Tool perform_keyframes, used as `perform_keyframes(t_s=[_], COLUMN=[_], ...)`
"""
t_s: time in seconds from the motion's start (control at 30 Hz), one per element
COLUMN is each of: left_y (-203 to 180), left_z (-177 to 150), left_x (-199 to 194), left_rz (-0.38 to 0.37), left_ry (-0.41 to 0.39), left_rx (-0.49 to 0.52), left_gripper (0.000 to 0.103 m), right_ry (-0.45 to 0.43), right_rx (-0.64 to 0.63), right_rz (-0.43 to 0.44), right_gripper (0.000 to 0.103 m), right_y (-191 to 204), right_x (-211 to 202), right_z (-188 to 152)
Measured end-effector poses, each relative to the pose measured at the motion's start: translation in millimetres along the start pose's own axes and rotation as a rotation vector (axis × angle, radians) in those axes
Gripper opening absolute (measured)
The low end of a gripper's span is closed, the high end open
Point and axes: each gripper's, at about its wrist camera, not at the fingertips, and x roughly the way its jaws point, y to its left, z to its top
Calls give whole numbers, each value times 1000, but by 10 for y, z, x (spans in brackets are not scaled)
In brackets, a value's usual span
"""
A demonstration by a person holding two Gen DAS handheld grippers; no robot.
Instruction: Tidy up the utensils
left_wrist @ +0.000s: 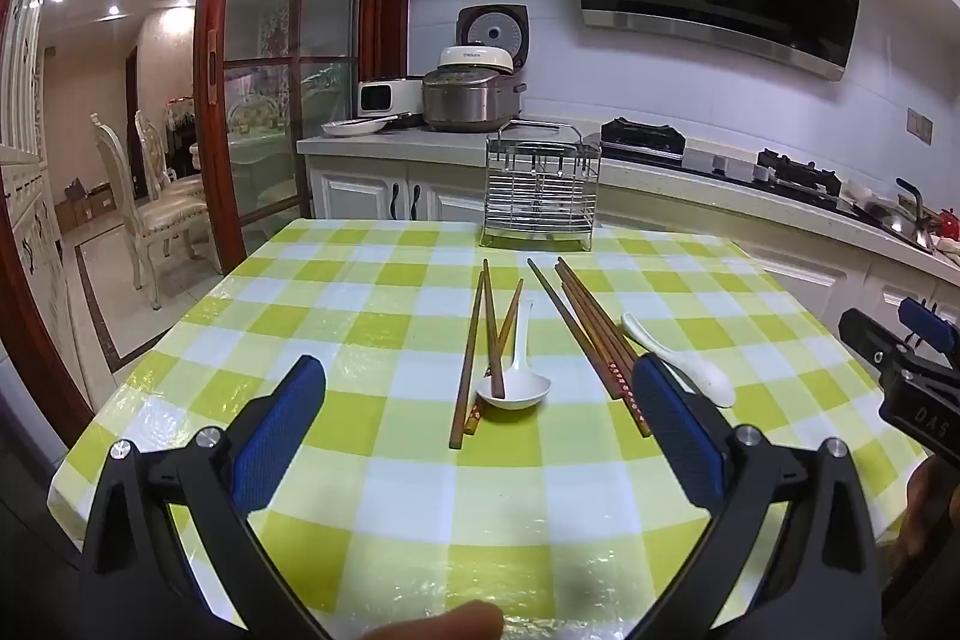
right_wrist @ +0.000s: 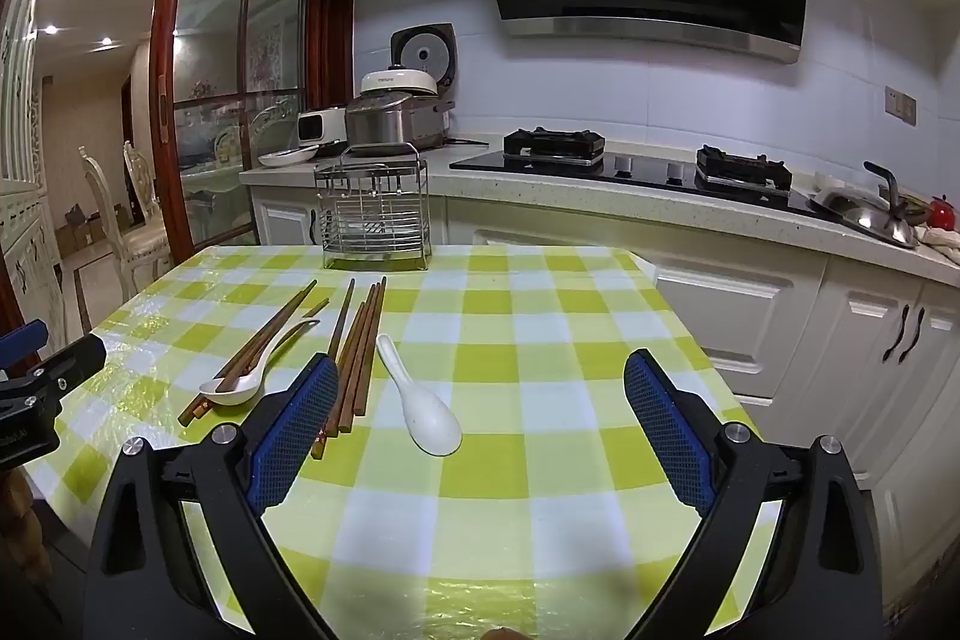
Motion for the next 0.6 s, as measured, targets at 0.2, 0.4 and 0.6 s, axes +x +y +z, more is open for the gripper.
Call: perform_keyframes(t_s=[0.2, 0.4, 0.6], left_y=[-13, 0, 21], left_z=[81, 95, 113], left_x=[-12, 12, -4], left_rz=[6, 3, 5], left_ry=[-13, 8, 10], left_rx=[-1, 9, -3], left_gripper=[99, 99, 99], right_ry=[2, 14, 20], right_rx=[11, 17, 20], right_rz=[2, 8, 12], right_gripper=[90, 90, 90], right_y=[-24, -36, -33], right_x=[4, -30, -36], right_z=[118, 117, 161])
